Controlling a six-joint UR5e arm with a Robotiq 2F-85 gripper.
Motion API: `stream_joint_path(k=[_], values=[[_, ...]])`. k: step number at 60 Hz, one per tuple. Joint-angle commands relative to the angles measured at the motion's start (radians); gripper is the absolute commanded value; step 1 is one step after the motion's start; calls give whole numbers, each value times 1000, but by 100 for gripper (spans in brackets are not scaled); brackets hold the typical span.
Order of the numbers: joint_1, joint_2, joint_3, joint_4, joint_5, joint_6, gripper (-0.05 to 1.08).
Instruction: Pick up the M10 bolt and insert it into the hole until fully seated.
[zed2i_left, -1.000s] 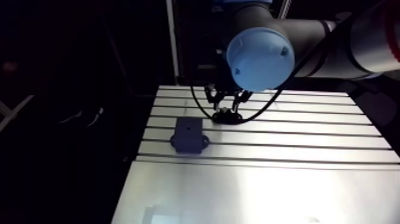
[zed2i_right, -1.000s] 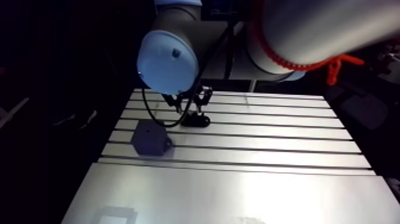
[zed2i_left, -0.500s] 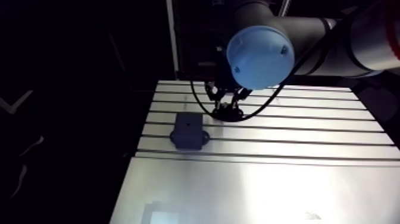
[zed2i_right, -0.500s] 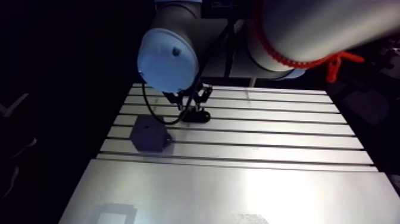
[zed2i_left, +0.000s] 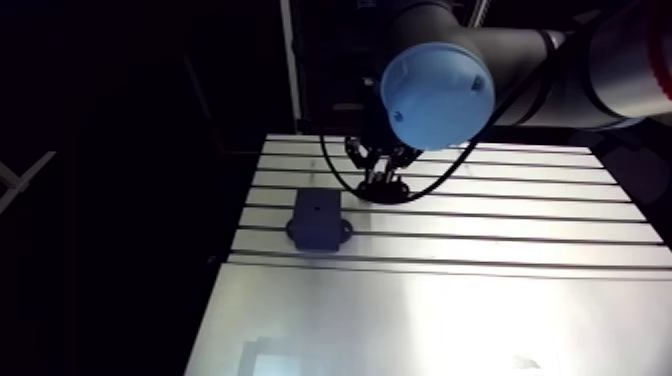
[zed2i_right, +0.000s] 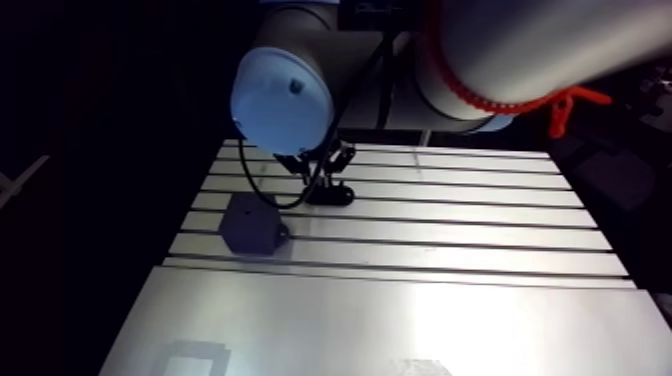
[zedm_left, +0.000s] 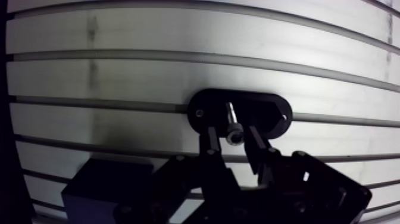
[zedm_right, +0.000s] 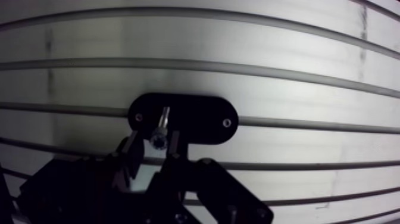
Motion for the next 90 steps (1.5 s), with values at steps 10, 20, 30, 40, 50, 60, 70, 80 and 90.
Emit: stream_joint_path(k=[10, 20, 30, 40, 50, 60, 70, 80, 90], values=[[4, 0, 1, 0, 0, 1, 72], [4, 1, 2, 0, -1, 2, 73], [4, -3, -1, 0, -1, -3, 79], [4, -21, -16, 4, 5, -3, 88], [2, -78, -47, 61, -5, -4, 95], [2, -142, -171, 320, -33, 0, 106], [4, -157, -290, 539, -23, 14, 107], [23, -155, -381, 699, -6, 14, 107], [36, -150, -447, 813, 1, 13, 107]])
